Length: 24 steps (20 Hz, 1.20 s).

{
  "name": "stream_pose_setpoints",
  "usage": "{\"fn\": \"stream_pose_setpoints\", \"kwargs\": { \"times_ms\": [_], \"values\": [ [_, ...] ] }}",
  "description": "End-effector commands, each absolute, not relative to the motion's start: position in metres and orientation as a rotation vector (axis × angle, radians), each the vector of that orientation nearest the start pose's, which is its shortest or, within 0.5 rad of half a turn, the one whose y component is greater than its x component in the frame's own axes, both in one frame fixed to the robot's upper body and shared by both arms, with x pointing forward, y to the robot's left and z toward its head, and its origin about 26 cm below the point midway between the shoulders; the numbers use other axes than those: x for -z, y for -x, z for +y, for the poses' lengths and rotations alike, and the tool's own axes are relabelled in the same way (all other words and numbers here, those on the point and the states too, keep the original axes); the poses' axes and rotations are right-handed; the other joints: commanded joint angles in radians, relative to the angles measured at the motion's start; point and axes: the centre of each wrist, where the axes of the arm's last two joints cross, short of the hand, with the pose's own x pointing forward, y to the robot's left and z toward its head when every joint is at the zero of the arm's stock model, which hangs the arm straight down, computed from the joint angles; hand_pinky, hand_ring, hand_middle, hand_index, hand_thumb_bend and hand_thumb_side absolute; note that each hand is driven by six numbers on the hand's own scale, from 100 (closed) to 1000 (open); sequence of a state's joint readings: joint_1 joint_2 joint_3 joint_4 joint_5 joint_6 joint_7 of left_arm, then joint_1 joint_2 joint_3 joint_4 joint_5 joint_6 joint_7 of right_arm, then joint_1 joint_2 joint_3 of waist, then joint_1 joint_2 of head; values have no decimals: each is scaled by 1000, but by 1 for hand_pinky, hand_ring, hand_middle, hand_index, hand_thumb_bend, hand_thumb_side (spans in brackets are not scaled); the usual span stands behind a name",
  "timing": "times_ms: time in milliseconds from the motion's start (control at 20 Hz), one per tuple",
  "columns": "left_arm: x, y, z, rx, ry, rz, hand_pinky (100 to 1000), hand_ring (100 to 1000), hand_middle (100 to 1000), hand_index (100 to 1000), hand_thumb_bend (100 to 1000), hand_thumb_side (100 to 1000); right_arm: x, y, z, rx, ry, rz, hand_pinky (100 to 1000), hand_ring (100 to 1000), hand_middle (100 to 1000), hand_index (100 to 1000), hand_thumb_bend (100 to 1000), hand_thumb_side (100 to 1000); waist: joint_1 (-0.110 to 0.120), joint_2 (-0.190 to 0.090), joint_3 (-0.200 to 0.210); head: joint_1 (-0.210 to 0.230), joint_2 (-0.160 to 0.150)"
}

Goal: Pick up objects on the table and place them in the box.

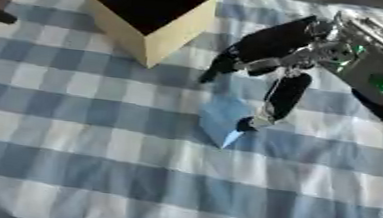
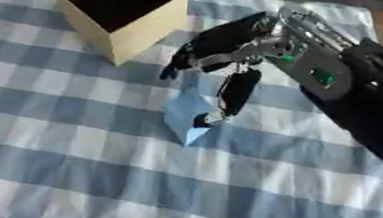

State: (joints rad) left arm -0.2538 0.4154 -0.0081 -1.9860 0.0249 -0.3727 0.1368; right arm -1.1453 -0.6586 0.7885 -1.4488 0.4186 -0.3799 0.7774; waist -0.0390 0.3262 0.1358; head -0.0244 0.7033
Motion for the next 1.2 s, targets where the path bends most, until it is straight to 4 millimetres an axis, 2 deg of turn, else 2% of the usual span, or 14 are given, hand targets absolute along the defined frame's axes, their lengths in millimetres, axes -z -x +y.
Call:
{"fn": "stream_pose_setpoints", "kwargs": {
  "times_ms": [50, 850, 1150, 1200],
  "values": [
    [-198, -294, 278, 359, -188, -2616, 621, 758, 796, 812, 100, 763, -289, -401, -147, 2911, -488, 1248, 885, 920, 852, 1000, 404, 555, 5, -16, 0, -3, 4],
    [-197, -294, 277, 357, -180, -2612, 621, 757, 797, 811, 100, 765, -257, -418, -162, 2992, -454, 1165, 872, 914, 840, 998, 383, 571, 7, -8, 11, -6, 0],
    [-197, -294, 276, 358, -175, -2610, 622, 756, 797, 810, 100, 766, -262, -415, -157, 2972, -415, 1249, 835, 872, 764, 916, 379, 589, 10, -6, 13, -5, 0],
    [-196, -294, 276, 359, -174, -2609, 622, 756, 796, 809, 100, 767, -265, -414, -156, 2966, -413, 1277, 819, 849, 722, 876, 368, 592, 10, -6, 13, -4, 0]
  ]
}}
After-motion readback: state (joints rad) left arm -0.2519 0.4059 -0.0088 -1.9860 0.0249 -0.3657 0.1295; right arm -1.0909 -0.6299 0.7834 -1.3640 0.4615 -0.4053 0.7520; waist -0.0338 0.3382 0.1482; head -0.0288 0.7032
